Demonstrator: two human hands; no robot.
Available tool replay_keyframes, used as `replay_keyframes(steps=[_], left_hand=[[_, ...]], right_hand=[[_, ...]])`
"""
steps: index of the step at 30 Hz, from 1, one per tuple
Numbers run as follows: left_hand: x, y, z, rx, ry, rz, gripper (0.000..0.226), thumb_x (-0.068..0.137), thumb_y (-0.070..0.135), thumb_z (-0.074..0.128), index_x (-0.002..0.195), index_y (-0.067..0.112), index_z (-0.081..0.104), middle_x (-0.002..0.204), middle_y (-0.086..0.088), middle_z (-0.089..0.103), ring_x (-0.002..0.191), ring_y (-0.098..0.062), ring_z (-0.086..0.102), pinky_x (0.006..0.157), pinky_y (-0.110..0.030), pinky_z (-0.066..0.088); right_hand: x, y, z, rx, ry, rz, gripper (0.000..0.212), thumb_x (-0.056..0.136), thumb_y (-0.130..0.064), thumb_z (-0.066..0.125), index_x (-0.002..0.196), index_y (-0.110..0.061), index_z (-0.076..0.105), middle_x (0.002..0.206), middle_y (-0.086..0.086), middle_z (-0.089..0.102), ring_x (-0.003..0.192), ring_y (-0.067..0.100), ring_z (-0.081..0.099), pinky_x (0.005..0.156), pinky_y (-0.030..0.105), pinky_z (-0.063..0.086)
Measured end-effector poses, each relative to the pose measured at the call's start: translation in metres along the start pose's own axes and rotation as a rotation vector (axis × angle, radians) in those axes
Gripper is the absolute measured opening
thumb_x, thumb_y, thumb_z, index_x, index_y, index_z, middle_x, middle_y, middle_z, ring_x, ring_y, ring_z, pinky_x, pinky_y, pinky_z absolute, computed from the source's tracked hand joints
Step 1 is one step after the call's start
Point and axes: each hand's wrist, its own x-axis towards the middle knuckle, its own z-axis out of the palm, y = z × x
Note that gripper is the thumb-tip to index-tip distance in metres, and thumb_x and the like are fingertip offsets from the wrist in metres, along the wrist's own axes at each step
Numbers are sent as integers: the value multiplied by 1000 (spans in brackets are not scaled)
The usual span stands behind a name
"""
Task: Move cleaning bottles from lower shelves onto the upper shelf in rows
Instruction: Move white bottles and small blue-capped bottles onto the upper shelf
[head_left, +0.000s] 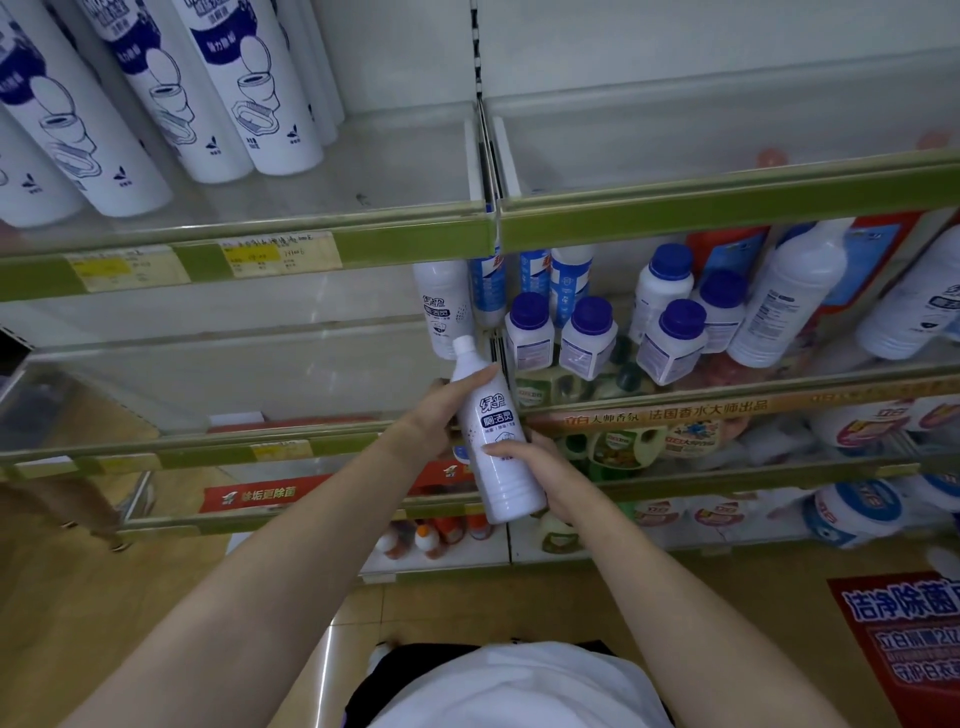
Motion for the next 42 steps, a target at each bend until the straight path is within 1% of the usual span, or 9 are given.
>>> replay_keyframes(steps=[3, 8, 11, 14, 22, 28, 31, 35, 42], left_hand=[[-12, -1, -2, -91, -118, -11, 46, 85, 43, 75, 113, 8, 64, 102, -14, 73, 89, -28, 70, 83, -42, 60], [-12, 1, -6, -227, -143, -1, 29, 93, 34, 66, 105, 8, 67, 95, -16, 73, 91, -32, 67, 102, -51, 50], [-9, 2, -4, -239, -99, -35, 40, 77, 36, 76, 104, 8, 67, 91, -16, 72, 86, -33, 68, 102, -52, 50], [-5, 0, -4, -268, -49, -58, 46, 73, 39, 79, 105, 8, 68, 90, -17, 71, 83, -33, 68, 99, -52, 52], [-3, -4, -4, -312, -52, -67, 56, 76, 53, 78, 110, 9, 69, 93, -17, 73, 89, -32, 68, 100, -53, 51], [-8, -7, -6, -320, -74, -23, 55, 80, 53, 74, 112, 9, 67, 89, -16, 71, 79, -29, 68, 94, -46, 53], [-11, -10, -6, -323, -66, -10, 53, 83, 53, 71, 111, 8, 67, 91, -17, 71, 80, -29, 68, 89, -44, 56], [-16, -12, -3, -342, -41, -4, 55, 82, 53, 73, 113, 8, 67, 99, -19, 69, 84, -31, 68, 93, -49, 55], [-36, -6, -3, -340, -24, 22, 62, 78, 56, 74, 117, 8, 66, 93, -17, 70, 79, -30, 68, 94, -49, 54]], right_hand=[[2, 2, 1, 63, -55, 22, 63, 66, -26, 85, 123, -10, 65, 111, 16, 75, 101, 36, 72, 93, 53, 57], [2, 12, 4, 123, -132, 10, 73, 63, -30, 85, 129, -8, 62, 120, 19, 71, 109, 36, 68, 100, 54, 53], [1, 13, 6, 173, -150, -18, 64, 77, -33, 81, 132, -10, 59, 123, 16, 71, 111, 33, 68, 100, 50, 53], [-2, 12, 8, 254, -174, 2, 56, 95, -47, 64, 136, -11, 58, 128, 14, 69, 119, 31, 65, 106, 49, 49], [-1, 10, 8, 228, -189, 26, 64, 92, -59, 55, 136, -12, 60, 129, 13, 69, 121, 31, 65, 108, 48, 48], [5, 18, 7, 217, -156, 76, 63, 98, -60, 44, 135, -13, 61, 128, 12, 69, 120, 29, 66, 109, 49, 46], [3, 17, 5, 217, -151, 80, 59, 101, -57, 43, 133, -12, 63, 126, 12, 70, 118, 29, 67, 106, 47, 50], [-1, 17, 6, 206, -150, 93, 57, 101, -57, 45, 131, -14, 65, 125, 12, 71, 117, 30, 67, 108, 50, 48], [-10, 14, 12, 207, -154, 75, 59, 100, -57, 47, 130, -10, 66, 128, 19, 68, 121, 38, 63, 112, 55, 43]])
